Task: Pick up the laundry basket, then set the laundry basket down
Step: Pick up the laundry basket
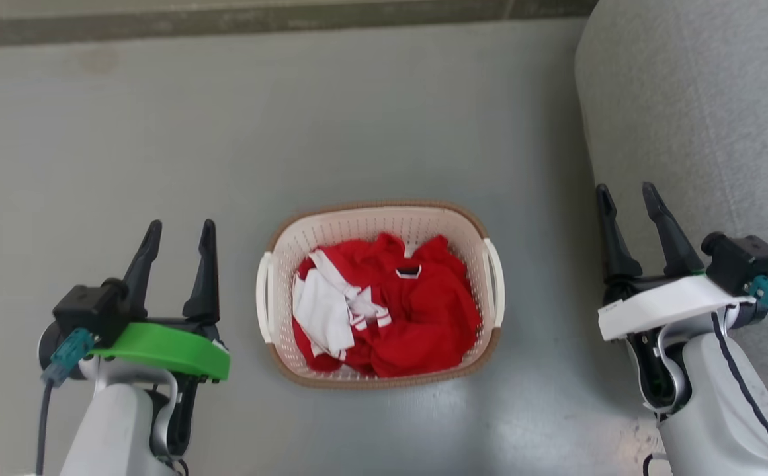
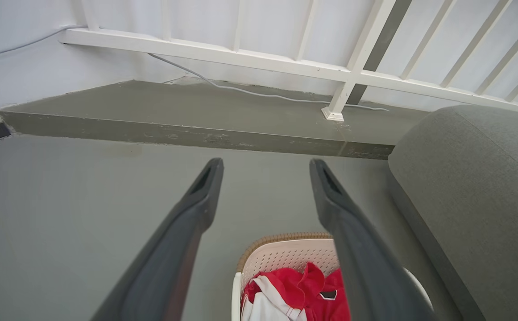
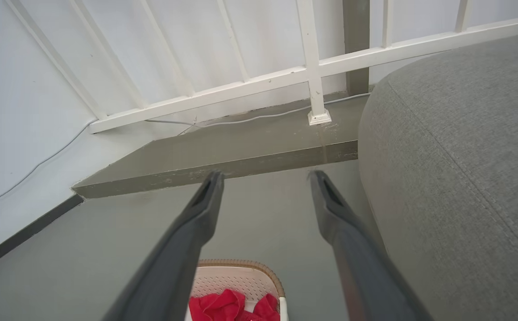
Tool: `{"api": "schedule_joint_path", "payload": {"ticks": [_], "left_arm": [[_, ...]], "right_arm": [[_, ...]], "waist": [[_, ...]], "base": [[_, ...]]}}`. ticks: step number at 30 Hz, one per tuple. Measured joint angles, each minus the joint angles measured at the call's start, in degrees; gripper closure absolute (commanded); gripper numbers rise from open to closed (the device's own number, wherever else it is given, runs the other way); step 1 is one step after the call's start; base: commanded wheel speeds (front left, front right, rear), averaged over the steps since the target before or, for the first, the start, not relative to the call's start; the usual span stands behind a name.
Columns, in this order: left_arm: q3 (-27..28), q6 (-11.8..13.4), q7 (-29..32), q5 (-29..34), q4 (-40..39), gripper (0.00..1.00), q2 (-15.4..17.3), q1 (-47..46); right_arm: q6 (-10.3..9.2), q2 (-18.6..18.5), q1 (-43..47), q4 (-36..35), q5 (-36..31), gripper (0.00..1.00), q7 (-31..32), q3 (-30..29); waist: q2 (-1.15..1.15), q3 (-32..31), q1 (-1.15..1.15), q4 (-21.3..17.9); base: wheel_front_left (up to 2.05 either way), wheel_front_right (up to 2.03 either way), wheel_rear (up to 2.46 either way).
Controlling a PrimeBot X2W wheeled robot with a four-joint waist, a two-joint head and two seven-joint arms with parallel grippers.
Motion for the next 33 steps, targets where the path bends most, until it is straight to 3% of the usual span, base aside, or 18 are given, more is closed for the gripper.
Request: {"api": "schedule_joint_path", "payload": {"ticks": [13, 18, 33], "left_arm": [[-6.08, -0.05, 0.0, -1.7, 9.61, 0.0, 0.79, -7.87], [-8.77, -0.05, 0.27, -4.15, 14.01, 0.0, 1.45, -11.44], [-13.1, -0.1, 2.94, -9.57, 23.6, 0.0, 2.68, -21.31]], "right_arm": [[-0.15, -0.03, -5.25, 8.04, 2.81, 0.0, 0.01, 0.18], [-0.13, -0.1, -7.61, 14.07, 2.92, 0.0, 0.01, 2.9], [-0.07, -0.29, -16.77, 22.9, 4.1, 0.0, 0.47, 7.27]], "waist": [[0.0, 9.62, 0.0, 0.06], [0.0, 13.36, 0.01, 0.41], [0.0, 22.53, 0.01, 0.82]], "base": [[0.0, 0.0, 0.0], [0.0, 0.0, 0.0], [0.0, 0.0, 0.0]]}}
